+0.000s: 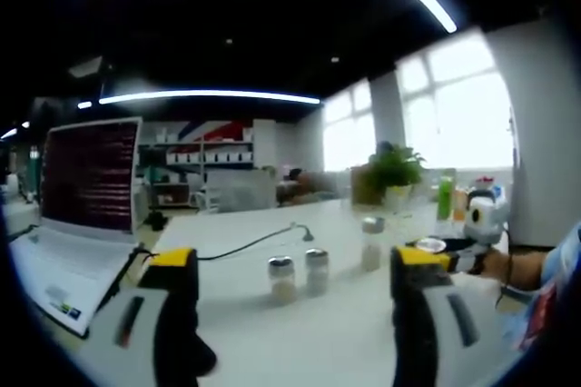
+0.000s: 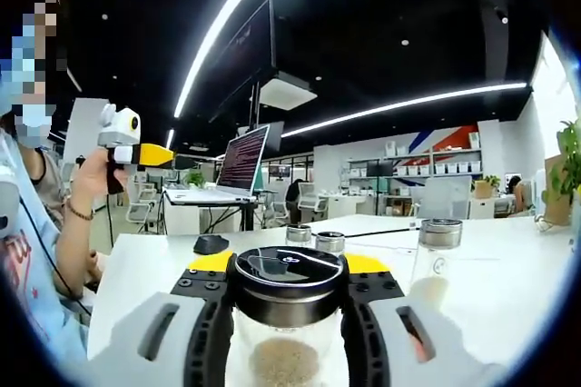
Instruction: Rotate the seasoning bottle until the label or dispensing opening points toward the visible target arrow and the bottle remains upright within the marked orientation range
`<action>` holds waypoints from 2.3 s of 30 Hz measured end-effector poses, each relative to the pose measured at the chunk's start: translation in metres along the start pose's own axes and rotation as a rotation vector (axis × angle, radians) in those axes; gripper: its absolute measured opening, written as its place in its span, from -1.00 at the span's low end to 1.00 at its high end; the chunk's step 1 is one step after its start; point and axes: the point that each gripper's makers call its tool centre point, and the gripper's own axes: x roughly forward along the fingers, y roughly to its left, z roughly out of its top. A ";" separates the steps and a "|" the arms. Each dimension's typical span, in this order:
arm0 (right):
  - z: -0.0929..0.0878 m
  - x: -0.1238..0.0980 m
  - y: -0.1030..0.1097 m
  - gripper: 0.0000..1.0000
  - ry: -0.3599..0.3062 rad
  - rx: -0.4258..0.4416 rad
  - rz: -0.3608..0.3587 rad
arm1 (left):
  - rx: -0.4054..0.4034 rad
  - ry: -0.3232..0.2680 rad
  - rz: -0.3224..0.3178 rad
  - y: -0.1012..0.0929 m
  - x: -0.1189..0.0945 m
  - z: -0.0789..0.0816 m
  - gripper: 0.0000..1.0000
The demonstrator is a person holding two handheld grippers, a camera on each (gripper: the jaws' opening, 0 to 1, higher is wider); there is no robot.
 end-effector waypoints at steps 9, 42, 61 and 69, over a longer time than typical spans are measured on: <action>0.002 0.001 -0.002 0.08 0.010 -0.060 0.012 | -0.005 0.004 -0.001 0.002 0.001 -0.001 0.85; 0.011 -0.009 0.000 0.35 0.026 -0.012 0.138 | -0.004 0.013 -0.006 0.001 0.004 -0.004 0.84; 0.007 -0.014 0.001 0.11 0.030 0.039 0.240 | -0.001 0.023 -0.010 -0.001 0.007 -0.006 0.84; 0.002 -0.011 0.002 -0.10 0.070 -0.010 0.241 | -0.001 0.019 -0.009 -0.001 0.005 -0.005 0.84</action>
